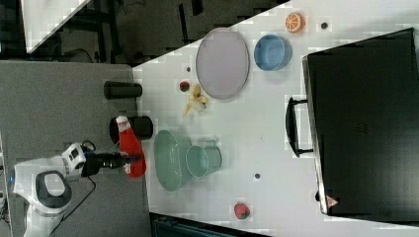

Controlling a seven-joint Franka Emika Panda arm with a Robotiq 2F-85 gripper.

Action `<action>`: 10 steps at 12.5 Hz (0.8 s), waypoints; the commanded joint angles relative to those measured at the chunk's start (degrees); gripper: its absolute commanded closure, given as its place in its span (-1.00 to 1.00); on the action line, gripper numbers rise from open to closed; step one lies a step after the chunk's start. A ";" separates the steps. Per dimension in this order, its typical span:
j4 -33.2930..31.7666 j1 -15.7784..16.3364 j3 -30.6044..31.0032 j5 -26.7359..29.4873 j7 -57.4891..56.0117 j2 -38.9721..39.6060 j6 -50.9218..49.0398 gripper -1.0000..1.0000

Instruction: Pick ketchup from strainer and place it on the table

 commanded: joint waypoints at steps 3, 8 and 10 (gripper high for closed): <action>-1.04 -8.43 -13.01 0.55 -16.04 1.69 -1.62 -0.25; -5.28 -10.34 -26.27 0.53 -28.36 1.88 -0.16 -0.25; -8.06 -10.39 -29.55 0.53 -30.03 2.28 2.52 -0.25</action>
